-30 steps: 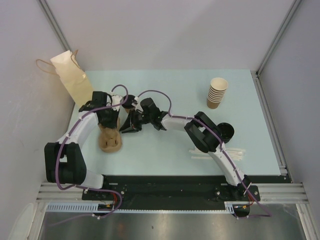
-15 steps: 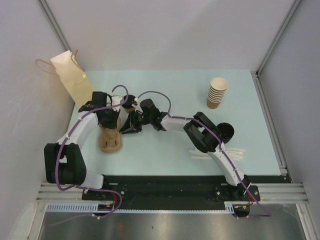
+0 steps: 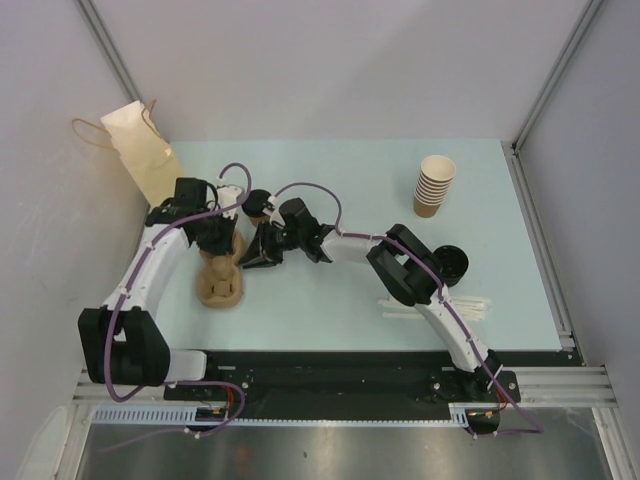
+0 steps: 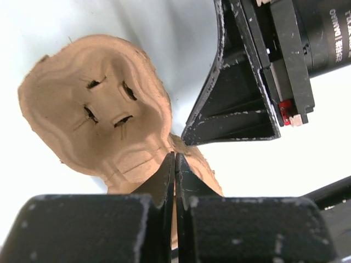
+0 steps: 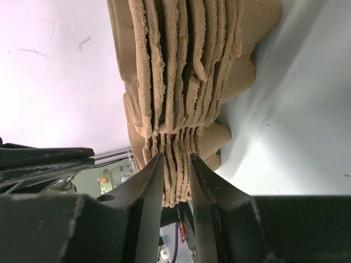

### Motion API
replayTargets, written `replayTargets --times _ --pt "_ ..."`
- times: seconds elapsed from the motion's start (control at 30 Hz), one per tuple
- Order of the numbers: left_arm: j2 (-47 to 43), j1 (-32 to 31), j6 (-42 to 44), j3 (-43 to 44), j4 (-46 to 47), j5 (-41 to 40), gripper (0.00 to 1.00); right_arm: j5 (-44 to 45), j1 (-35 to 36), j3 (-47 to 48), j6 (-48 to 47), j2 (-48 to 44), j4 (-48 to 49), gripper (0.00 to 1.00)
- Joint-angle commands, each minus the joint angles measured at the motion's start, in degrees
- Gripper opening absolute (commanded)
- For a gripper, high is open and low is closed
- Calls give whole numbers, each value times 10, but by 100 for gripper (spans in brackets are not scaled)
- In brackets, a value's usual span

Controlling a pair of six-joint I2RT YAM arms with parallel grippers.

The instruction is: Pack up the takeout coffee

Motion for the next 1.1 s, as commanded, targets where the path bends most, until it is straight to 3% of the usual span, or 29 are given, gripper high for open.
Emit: replayTargets --times 0.0,0.1,0.17,0.2,0.53,0.73,1.07 --pt "-13 -3 1 20 -23 22 0 8 5 3 -4 -12 20 30" --pt "-13 -4 0 16 -31 19 4 8 6 4 -6 -13 19 30" --pt "-18 -4 -15 -2 -31 12 25 8 6 4 -7 -12 20 30" --pt "-21 -4 -20 -9 -31 10 29 8 6 4 -6 -10 18 31" --pt "-8 -8 -56 -45 0 7 45 11 6 -4 -9 -14 14 30" --pt "1 -9 -68 -51 16 -5 49 10 6 -8 -8 -15 18 30" --pt "18 -9 -74 -55 27 -12 44 10 6 -12 -6 -13 21 30"
